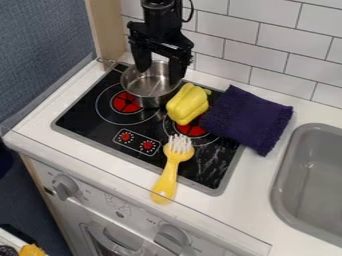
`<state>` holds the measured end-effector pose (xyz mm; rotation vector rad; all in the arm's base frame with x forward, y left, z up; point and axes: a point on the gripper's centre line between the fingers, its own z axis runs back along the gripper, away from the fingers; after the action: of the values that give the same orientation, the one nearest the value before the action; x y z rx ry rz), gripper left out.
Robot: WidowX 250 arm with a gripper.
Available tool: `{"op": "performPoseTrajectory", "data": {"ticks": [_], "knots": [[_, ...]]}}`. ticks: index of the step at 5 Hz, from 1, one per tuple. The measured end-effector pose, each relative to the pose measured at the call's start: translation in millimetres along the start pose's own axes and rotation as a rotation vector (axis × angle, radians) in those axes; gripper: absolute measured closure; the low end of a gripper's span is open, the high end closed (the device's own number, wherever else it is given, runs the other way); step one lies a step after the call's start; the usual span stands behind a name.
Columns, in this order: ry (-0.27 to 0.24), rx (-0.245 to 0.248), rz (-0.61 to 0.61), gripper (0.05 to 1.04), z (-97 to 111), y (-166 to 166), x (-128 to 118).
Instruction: Moved the bell pepper to the left side of the stove
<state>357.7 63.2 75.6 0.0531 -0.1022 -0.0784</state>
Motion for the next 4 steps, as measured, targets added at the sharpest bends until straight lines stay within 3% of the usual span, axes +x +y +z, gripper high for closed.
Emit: {"op": "performPoseTrajectory", "data": {"ticks": [1, 3, 4], "knots": [[0.032, -0.016, 0.001, 0.079, -12.3, -2.7, -4.0], [0.040, -0.083, -0.081, 0.079, -24.3, -32.5, -10.9], [0.047, -0.086, -0.108, 0.079, -26.8, -38.4, -13.2]]}}
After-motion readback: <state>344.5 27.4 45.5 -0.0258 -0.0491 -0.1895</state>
